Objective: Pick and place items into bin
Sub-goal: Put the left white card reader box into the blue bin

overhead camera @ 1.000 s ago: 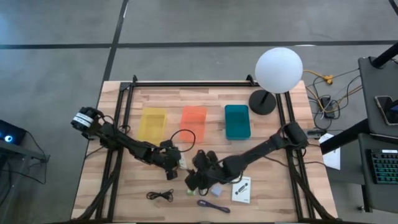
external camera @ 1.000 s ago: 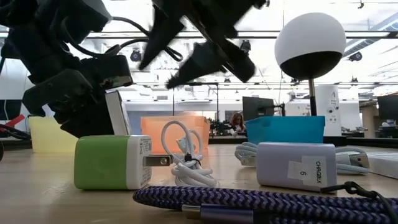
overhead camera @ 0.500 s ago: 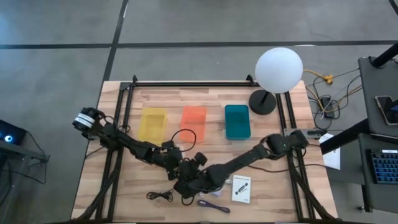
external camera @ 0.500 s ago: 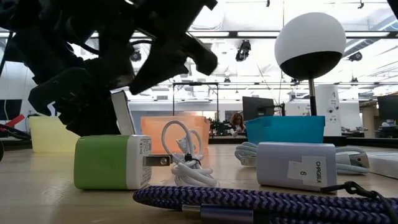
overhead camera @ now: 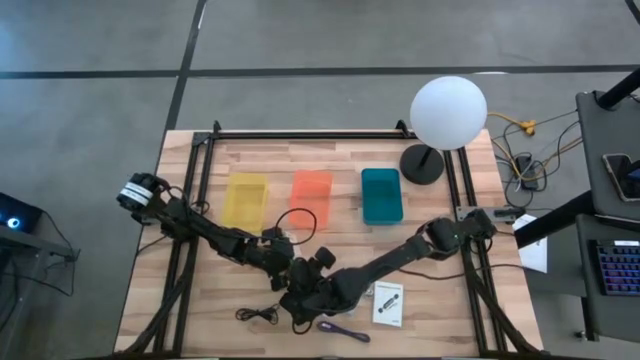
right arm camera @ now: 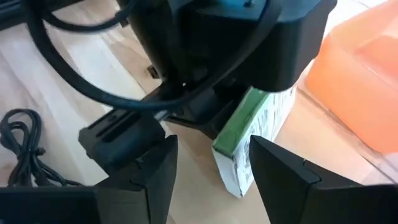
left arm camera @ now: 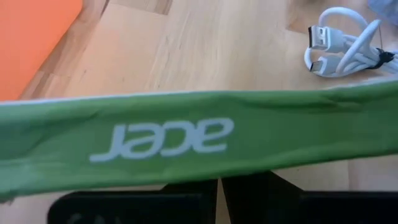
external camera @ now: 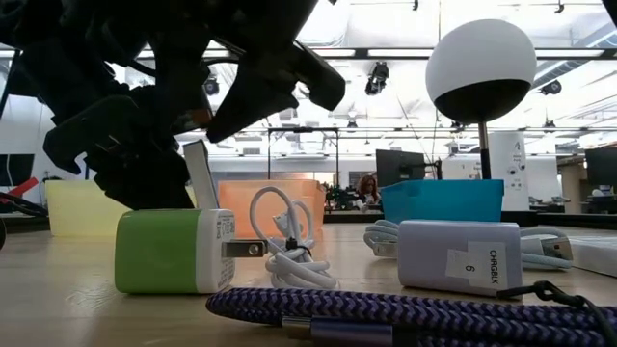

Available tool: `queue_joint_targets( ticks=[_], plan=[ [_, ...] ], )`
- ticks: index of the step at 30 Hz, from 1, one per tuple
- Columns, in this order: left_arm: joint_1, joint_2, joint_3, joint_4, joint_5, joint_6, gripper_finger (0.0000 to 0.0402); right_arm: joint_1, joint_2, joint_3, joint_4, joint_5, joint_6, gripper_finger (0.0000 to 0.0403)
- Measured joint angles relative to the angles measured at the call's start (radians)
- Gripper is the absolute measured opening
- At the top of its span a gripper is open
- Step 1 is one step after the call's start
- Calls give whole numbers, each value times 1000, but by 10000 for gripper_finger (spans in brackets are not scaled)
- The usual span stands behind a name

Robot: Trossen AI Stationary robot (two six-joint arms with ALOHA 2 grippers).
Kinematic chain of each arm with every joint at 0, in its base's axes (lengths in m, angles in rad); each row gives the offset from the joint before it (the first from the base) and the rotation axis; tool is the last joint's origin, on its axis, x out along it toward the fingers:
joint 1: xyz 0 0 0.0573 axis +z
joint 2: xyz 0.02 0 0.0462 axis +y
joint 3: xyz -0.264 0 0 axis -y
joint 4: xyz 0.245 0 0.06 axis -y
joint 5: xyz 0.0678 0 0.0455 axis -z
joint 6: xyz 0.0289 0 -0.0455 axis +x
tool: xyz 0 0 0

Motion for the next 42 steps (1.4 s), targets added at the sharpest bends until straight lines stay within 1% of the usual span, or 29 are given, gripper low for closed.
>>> queue_joint_targets(
  ticks=[12,17,23,27,32,36,39,42],
  plan=[
    [0,-2,-2,6,-2,4,2,-23,2,-29,2,2,1,187],
    [0,-2,-2,16,-2,30,2,-35,2,-46,4,0,3,187],
    [-2,-2,-10,13,-2,39,2,-48,2,-60,6,-42,4,183],
    [-2,-3,-16,14,-2,50,2,-57,2,-65,6,-77,2,155],
    [-4,-8,-34,18,-3,47,2,-63,2,-66,5,-75,3,104],
    [-17,-26,-59,24,-8,45,2,-65,2,-66,3,-74,4,70],
    [-39,-54,-81,13,-10,44,2,-65,1,-66,2,-75,5,53],
    [-71,-94,-99,0,-13,30,2,-62,-10,-66,1,-98,4,47]
  ],
)
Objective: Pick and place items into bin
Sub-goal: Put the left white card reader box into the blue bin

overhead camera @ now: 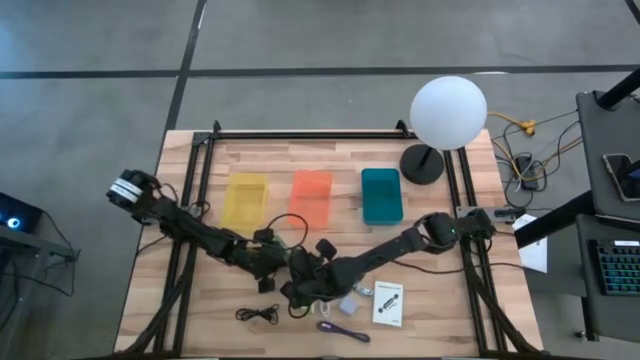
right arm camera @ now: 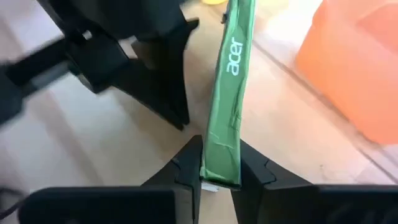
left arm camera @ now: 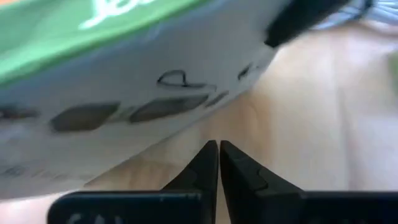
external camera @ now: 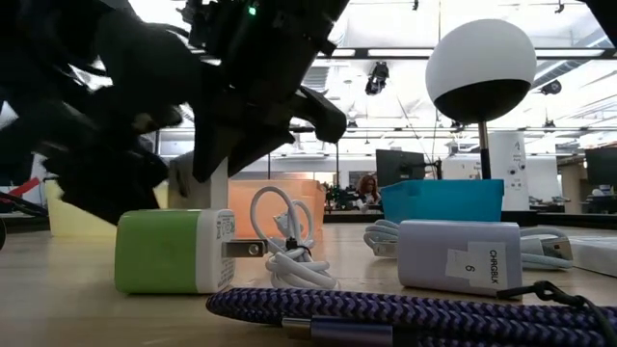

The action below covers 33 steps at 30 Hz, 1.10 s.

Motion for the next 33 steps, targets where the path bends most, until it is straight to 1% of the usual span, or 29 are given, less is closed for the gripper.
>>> queue_joint_targets(
  ticks=[2,4,6,8,10,12,16,18,20,21,25,27,28,31,33],
  plan=[
    [-25,-34,-5,11,-18,-38,2,7,-15,0,-4,-14,2,47],
    [-53,-65,-8,7,-52,-71,2,19,-37,0,-21,-12,40,49],
    [-85,-96,-7,9,-82,-92,2,35,-60,0,-64,-4,103,49],
    [-116,-123,0,11,-110,-100,2,55,-89,0,-131,10,204,48],
    [-142,-146,6,14,-135,-114,2,78,-115,0,-213,33,356,48],
    [-162,-168,9,9,-157,-117,2,105,-142,0,-323,57,563,49],
    [-182,-203,13,14,-169,-118,2,170,-192,2,-516,108,981,49],
    [-185,-221,13,16,-171,-118,2,198,-202,2,-590,127,1126,49],
    [-185,-244,14,17,-172,-118,2,224,-212,2,-659,146,1226,51],
    [-185,-256,14,18,-172,-119,2,233,-217,2,-691,147,1253,51],
    [-185,-314,14,23,-172,-121,2,236,-248,2,-780,156,1268,52],
    [-186,-344,14,25,-172,-121,2,222,-269,1,-854,147,1268,52],
    [-186,-357,14,27,-172,-121,2,210,-284,-9,-856,142,1261,53],
    [-186,-397,15,29,-172,-121,2,161,-372,-81,-853,156,1219,53],
    [-186,-421,14,28,-171,-121,2,124,-444,-148,-851,149,1221,53]
  ],
)
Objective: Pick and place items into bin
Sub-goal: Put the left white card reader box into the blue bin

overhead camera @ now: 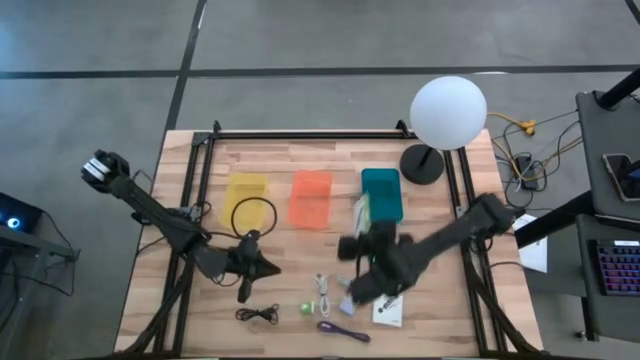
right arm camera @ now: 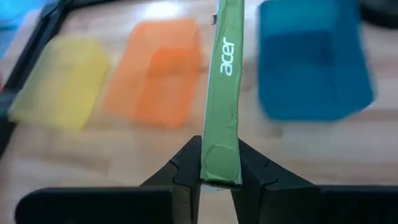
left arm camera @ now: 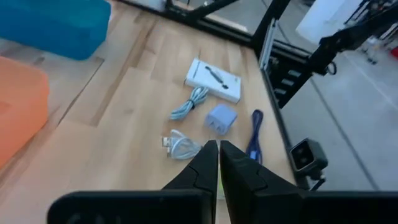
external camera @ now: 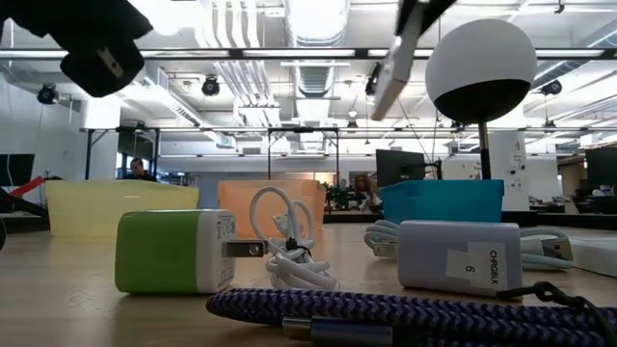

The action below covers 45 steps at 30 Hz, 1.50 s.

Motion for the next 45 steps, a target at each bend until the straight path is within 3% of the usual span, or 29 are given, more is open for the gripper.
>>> queue_joint_targets(
  ticks=[6,12,20,29,40,45],
  plan=[
    [-1,-35,-2,17,0,3,2,-106,-242,-273,23,-83,13,53],
    [-1,-42,-3,15,1,3,2,-191,-416,-538,392,-99,-225,53],
    [-1,-43,-3,15,-15,3,2,-287,-388,-683,449,-103,-282,53],
    [11,-43,-3,16,-159,3,2,-346,-390,-805,682,-129,-423,54],
    [21,-40,-3,17,-166,-51,2,-373,-391,-943,892,-153,-353,55],
    [21,-36,-4,15,-166,-74,2,-371,-392,-963,957,-166,-333,74]
  ],
)
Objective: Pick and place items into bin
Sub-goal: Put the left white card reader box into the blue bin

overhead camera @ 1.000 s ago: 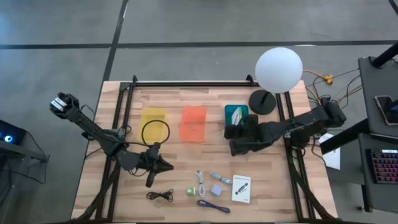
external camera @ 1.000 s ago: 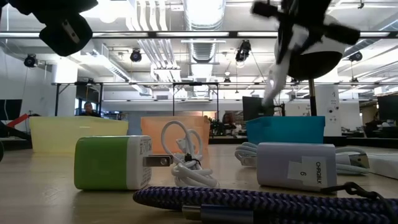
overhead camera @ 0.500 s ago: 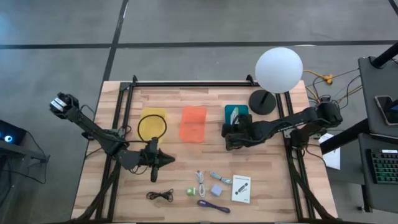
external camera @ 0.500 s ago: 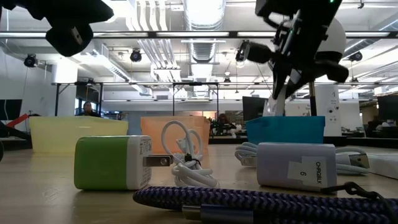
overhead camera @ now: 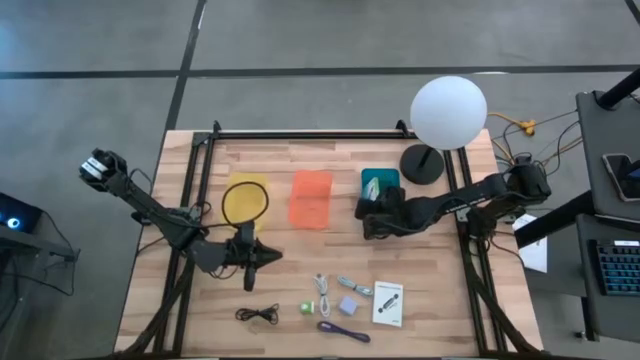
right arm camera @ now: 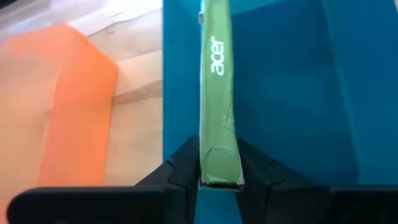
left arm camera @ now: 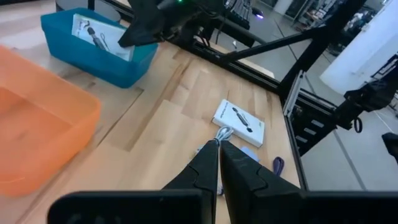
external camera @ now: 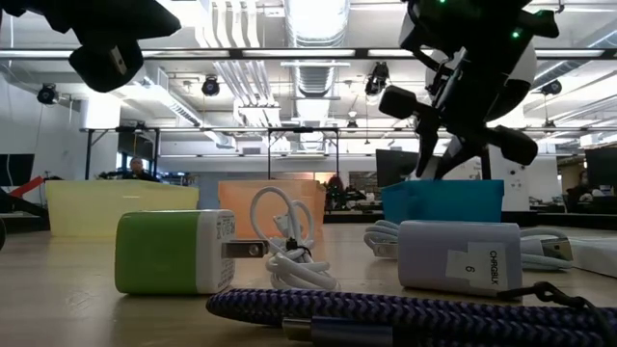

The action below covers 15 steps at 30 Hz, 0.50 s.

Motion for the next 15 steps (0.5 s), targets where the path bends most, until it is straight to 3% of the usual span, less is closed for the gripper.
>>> queue_joint_targets(
  ticks=[11,15],
  plan=[
    [-1,11,0,0,0,-1,2,5,0,58,-22,-26,52,161],
    [-1,11,0,0,1,-1,2,6,3,120,-134,-74,14,183]
  ],
)
